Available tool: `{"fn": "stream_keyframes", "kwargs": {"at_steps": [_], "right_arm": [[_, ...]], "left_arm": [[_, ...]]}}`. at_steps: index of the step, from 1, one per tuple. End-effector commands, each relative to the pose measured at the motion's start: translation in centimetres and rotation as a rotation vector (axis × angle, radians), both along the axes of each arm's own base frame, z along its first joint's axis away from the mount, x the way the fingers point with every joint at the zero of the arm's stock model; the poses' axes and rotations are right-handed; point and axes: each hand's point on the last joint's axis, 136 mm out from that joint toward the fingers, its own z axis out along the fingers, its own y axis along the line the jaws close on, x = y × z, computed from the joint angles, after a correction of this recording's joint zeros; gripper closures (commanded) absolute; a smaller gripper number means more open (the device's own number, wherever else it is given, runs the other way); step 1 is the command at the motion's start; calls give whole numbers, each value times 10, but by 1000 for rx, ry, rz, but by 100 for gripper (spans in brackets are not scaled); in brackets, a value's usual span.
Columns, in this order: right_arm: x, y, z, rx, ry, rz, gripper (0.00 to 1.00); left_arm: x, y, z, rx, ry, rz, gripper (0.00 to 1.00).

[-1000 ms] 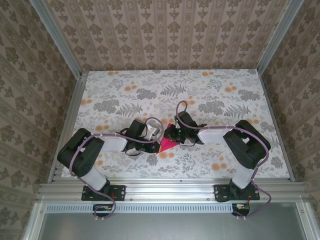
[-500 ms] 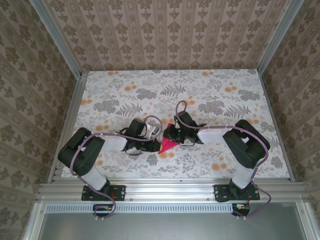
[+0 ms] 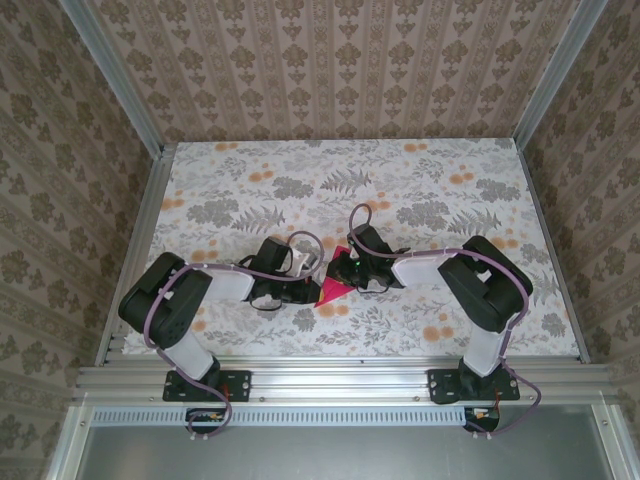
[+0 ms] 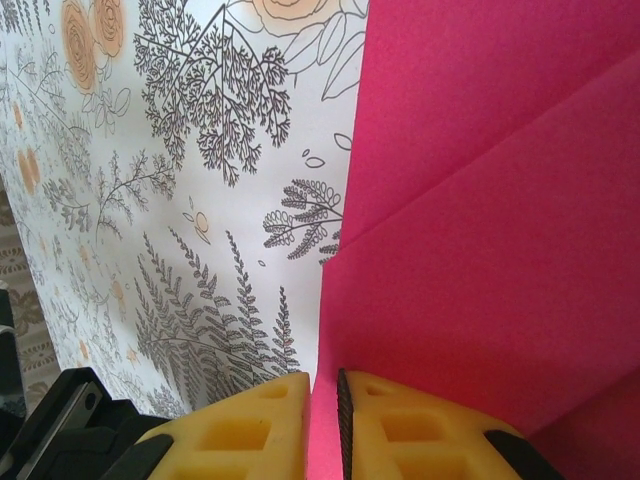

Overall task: Fold a paper plane with a square sheet of paper (pick it up from the middle)
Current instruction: Fourth fold the wing at the center of the table.

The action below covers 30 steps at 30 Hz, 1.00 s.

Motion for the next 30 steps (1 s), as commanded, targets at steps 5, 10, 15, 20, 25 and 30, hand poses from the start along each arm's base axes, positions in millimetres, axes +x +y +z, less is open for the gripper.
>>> {"fn": "stream_keyframes", "kwargs": {"at_steps": [5, 10, 15, 20, 25, 30], "right_arm": [[4, -7, -11, -45, 18, -34, 83], [4, -7, -13, -45, 25, -35, 83], [4, -5, -14, -41, 28, -31, 83], [8, 4, 0, 9, 1, -11, 81], [13, 5, 10, 15, -25, -8, 80], [13, 7, 5, 25, -11, -4, 81]], "left_arm": [[5, 8, 4, 41, -32, 18, 84], [3, 10, -2, 54, -20, 16, 93], [2, 11, -4, 57, -12, 18, 100], [4, 18, -12, 107, -10, 54, 100], [5, 23, -16, 120, 7, 93, 100], [4, 22, -16, 102, 19, 109, 100]]}}
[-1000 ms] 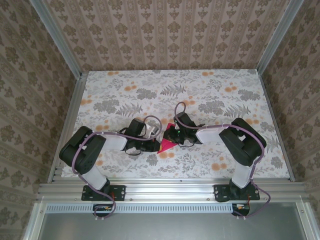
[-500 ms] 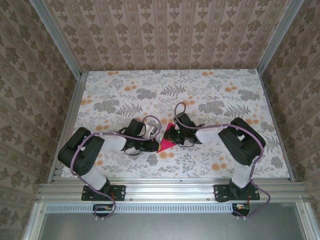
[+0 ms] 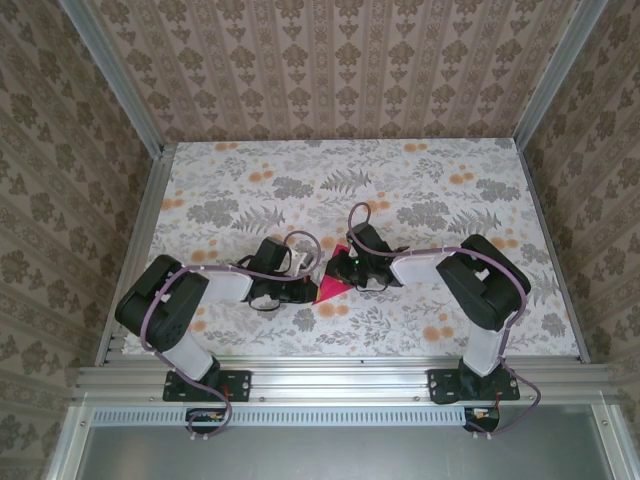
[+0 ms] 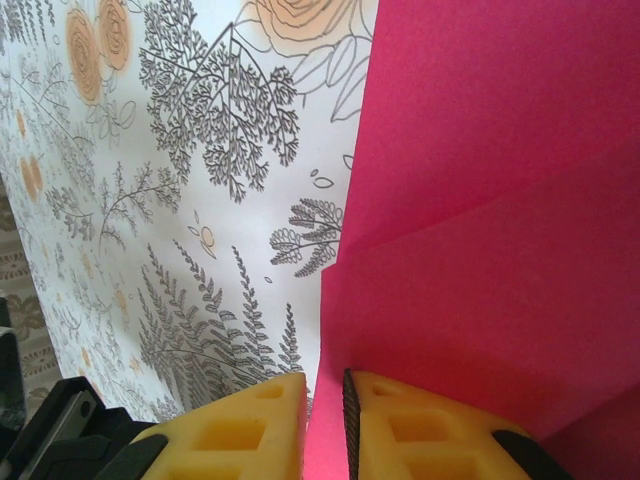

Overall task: Fold a paper plane with a square sheet of paper (pick it up from the middle)
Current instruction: Fourth fold the wing at the center of the table.

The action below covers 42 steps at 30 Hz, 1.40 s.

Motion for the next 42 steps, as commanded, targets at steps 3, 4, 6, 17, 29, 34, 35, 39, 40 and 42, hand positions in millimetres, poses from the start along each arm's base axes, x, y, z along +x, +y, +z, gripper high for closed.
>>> {"fn": "stream_keyframes", "kwargs": {"at_steps": [3, 4, 6, 17, 29, 34, 35, 39, 40, 42], "right_arm": [[8, 6, 7, 36, -16, -3, 81], [9, 7, 8, 38, -19, -1, 80], [9, 9, 7, 37, -17, 9, 80], [0, -4, -30, -69, 79, 3, 82], [-5, -8, -33, -99, 89, 8, 84], [-5, -7, -32, -95, 88, 9, 84], [-5, -7, -33, -95, 88, 8, 84], [-4, -6, -32, -92, 89, 8, 84], [-5, -7, -32, -93, 90, 8, 84], [-5, -7, -32, -96, 91, 9, 84]], "left_arm": [[-1, 15, -13, 55, 36, 73, 100], [-1, 16, -13, 56, 39, 80, 100], [-1, 18, -15, 59, 51, 93, 100], [1, 18, -7, 50, 37, 95, 100], [11, 23, 50, 39, -76, 123, 75], [5, 8, 69, -35, -80, 65, 94], [3, 3, 72, -47, -81, 42, 94], [-5, -14, 66, -41, -72, -43, 98], [-4, -16, 63, -41, -71, -46, 98], [-1, -17, 56, -34, -62, -44, 99]]}}
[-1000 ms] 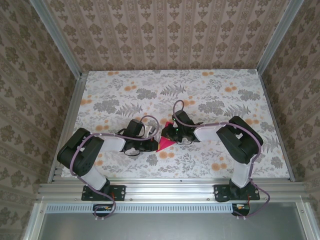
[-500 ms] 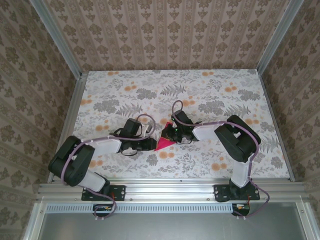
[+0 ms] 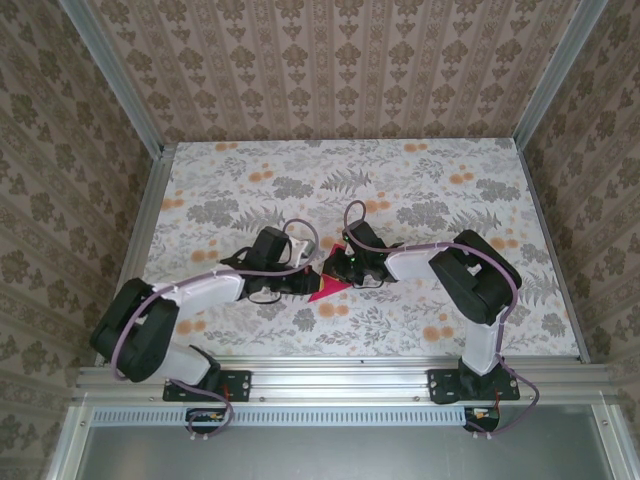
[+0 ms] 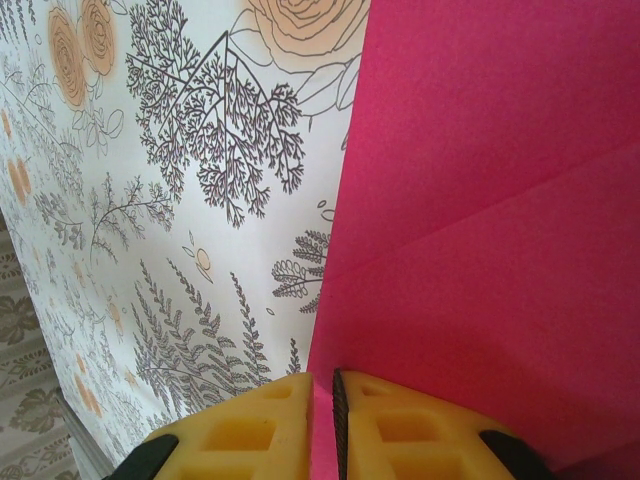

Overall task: Fold a paper plane with a square sheet of paper (pick it up from the middle)
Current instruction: Fourth fold the wing at the center of the table.

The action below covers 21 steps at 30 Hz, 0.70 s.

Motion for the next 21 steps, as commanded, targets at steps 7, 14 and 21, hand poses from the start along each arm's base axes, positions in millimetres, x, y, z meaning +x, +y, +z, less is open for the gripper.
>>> {"fn": "stream_keyframes", "kwargs": {"at_steps": [7, 14, 21], "right_arm": [[-13, -15, -23, -95, 70, 0, 84], [-13, -16, -25, -103, 75, 1, 84], [-14, -17, -27, -111, 81, 2, 84]], "left_arm": [[3, -4, -24, 35, 27, -47, 100], [3, 10, -43, 75, 59, -27, 100], [-3, 17, -57, 81, 94, -28, 100]]}}
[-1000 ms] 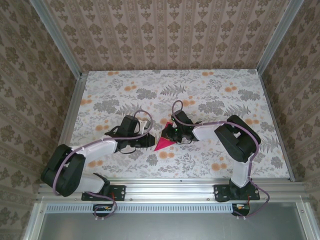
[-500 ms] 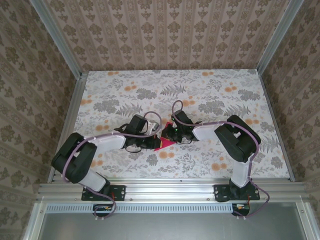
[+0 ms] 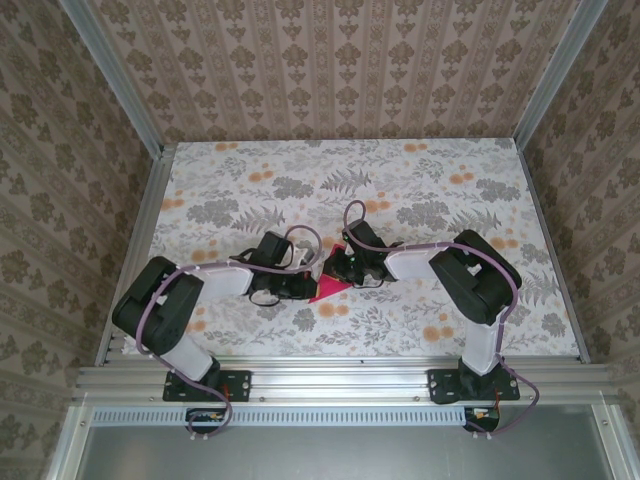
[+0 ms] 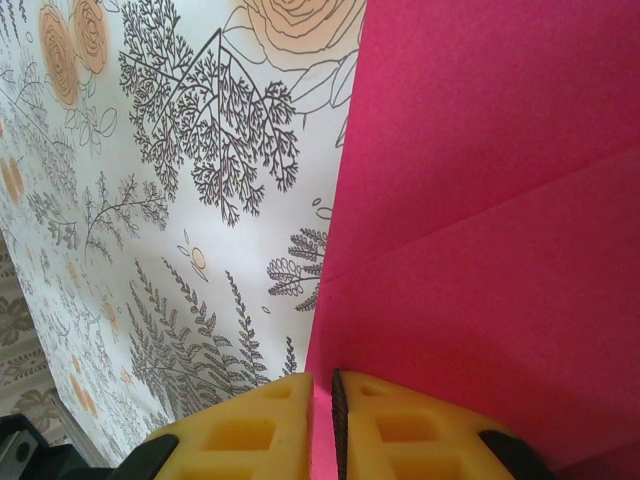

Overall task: Fold a paper plane with a square sheet of paper (pick it up from the middle)
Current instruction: Fourth fold the wing at the center of the table.

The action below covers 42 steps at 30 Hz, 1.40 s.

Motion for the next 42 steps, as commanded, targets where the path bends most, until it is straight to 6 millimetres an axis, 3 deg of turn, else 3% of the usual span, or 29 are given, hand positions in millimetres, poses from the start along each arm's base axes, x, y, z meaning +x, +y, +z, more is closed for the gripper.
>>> {"fn": "stream_keyframes", "kwargs": {"at_steps": [1, 9, 12, 18, 23, 29, 42], "right_arm": [[-14, -16, -27, -99, 74, 2, 84], [-13, -15, -27, -100, 74, 1, 84], [-13, -15, -28, -98, 76, 2, 84], [-13, -16, -29, -102, 79, 0, 84], [-12, -16, -28, -102, 76, -3, 84], [-13, -17, -29, -105, 78, -7, 84], [-13, -18, -30, -109, 82, -8, 84]], "left_arm": [[-9, 5, -11, 3, 18, -32, 100], [-15, 19, -26, 71, 33, -27, 100], [-16, 19, -22, 61, 25, -23, 100], [-8, 8, 22, -14, -49, -34, 94], [-21, -5, 44, -78, -59, -97, 89], [-26, -7, 33, -43, -56, -123, 87], [-16, -5, 10, 41, -62, -136, 88]]}}
